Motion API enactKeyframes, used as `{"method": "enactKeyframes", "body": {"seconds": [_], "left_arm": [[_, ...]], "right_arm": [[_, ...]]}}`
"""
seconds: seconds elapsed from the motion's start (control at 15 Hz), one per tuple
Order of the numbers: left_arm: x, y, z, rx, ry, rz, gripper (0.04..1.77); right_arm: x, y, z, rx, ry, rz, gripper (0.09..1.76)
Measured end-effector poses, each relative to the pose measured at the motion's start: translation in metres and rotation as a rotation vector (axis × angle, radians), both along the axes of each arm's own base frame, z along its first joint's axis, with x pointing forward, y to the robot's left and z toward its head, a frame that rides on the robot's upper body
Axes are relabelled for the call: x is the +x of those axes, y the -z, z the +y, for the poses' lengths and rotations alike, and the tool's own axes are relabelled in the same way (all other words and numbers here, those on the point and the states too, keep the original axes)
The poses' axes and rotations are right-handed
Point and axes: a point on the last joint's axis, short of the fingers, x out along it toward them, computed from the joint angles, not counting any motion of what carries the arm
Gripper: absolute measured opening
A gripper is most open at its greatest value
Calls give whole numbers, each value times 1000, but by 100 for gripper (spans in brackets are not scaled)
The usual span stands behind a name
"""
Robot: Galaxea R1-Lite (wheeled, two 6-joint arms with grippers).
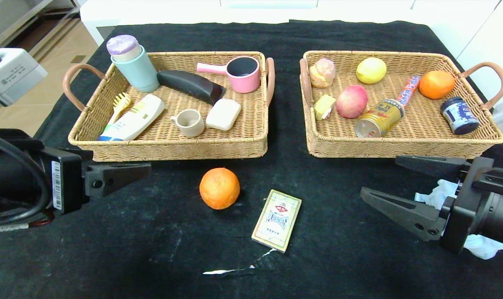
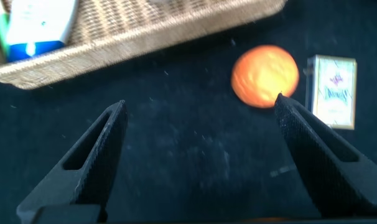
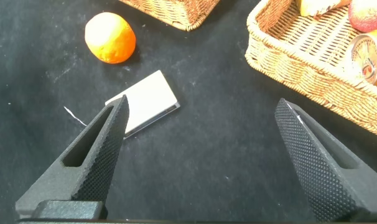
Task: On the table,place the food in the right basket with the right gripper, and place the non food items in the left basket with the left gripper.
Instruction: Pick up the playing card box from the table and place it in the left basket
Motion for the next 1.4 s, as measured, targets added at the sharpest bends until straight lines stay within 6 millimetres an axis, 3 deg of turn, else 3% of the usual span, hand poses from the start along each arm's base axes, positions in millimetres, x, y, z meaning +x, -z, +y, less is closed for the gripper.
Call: {"method": "enactKeyframes", "body": {"seconds": [0.4,0.8,1.4], "left_arm": [[-9,4,-9,36,53,62,171],[-7,10,-35,74,135,79,171],[9,20,-111,137,220,79,172]], "right_arm": [[-1,0,0,0,-4,0,171],[-3,-2,-1,4,-5,-7,171],[-8,-10,-6,28,1,-40,171]]}}
